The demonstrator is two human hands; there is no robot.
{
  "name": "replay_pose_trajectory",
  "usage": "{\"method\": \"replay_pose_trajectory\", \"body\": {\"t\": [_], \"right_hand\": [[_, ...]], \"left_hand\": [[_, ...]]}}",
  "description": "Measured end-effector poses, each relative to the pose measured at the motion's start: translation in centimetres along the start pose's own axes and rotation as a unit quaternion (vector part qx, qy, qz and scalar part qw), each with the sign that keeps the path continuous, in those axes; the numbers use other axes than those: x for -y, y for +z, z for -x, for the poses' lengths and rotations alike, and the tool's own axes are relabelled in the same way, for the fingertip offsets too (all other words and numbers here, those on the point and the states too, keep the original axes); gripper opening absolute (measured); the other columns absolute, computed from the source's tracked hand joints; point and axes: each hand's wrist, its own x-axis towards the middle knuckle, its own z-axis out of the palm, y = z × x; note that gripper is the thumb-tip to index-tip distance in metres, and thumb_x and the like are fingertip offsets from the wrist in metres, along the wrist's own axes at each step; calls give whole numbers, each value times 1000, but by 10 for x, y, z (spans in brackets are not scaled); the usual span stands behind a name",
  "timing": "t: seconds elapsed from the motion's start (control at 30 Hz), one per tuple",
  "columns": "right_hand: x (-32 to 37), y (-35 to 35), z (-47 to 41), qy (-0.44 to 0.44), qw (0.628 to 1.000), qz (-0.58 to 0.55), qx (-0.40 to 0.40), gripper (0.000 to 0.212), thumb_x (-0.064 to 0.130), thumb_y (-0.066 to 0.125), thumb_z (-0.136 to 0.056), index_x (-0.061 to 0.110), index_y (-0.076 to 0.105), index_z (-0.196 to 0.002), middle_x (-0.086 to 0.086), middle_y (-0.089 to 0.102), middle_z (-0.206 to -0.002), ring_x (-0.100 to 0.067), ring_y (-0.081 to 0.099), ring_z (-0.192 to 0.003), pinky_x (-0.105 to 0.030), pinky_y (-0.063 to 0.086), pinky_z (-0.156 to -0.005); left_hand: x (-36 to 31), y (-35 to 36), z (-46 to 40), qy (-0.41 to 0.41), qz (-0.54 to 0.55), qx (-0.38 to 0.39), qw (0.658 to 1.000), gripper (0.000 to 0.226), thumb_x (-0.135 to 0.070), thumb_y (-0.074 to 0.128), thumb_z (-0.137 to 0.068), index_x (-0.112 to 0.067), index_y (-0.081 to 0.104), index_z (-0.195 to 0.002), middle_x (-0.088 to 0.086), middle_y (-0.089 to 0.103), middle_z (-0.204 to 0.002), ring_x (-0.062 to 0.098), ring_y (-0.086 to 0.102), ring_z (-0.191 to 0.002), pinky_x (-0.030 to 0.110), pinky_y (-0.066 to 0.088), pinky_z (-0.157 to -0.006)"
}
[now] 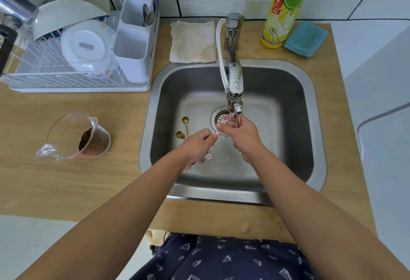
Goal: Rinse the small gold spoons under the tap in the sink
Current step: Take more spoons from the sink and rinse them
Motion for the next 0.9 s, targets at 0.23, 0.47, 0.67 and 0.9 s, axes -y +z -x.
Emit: {"method": "replay_pose_trajectory", "body": {"t": [0.23, 0.47, 0.67, 0.9], "right_hand": [[-2, -4, -7, 10, 997, -19, -79, 17, 29, 77, -91, 16, 69, -99, 5, 76, -87, 3, 53, -48, -22, 38, -57], [-7, -12, -6, -24, 999, 38, -24, 17, 33, 79, -90, 21, 66, -90, 9, 74, -73, 3, 61, -61, -26, 43, -66], [-11, -5, -4, -42, 995, 88, 32, 37, 43, 80, -85, 22, 61, -109, 13, 68, -79, 5, 60, -70, -24, 45, -67], [-6, -9, -14, -40, 996, 69, -51, 26, 40, 62, -100, 21, 71, -85, 10, 76, -69, -1, 69, -71, -33, 47, -74]], "left_hand": [[-3, 1, 4, 7, -14, 6, 1000, 27, -38, 45, -105, -14, 48, -92, 7, 38, -79, 19, 28, -68, 32, 25, -54], [6, 3, 8, -7, 27, 25, 999, 26, -36, 47, -106, -16, 46, -88, 3, 38, -76, 15, 29, -63, 24, 22, -45], [-1, 0, 5, 0, 21, 20, 1000, 29, -36, 45, -106, -17, 44, -84, 2, 37, -75, 14, 28, -62, 23, 22, -43], [0, 0, 8, -6, 9, 27, 1000, 29, -35, 46, -106, -17, 45, -83, 2, 38, -76, 15, 28, -64, 24, 21, -45]]}}
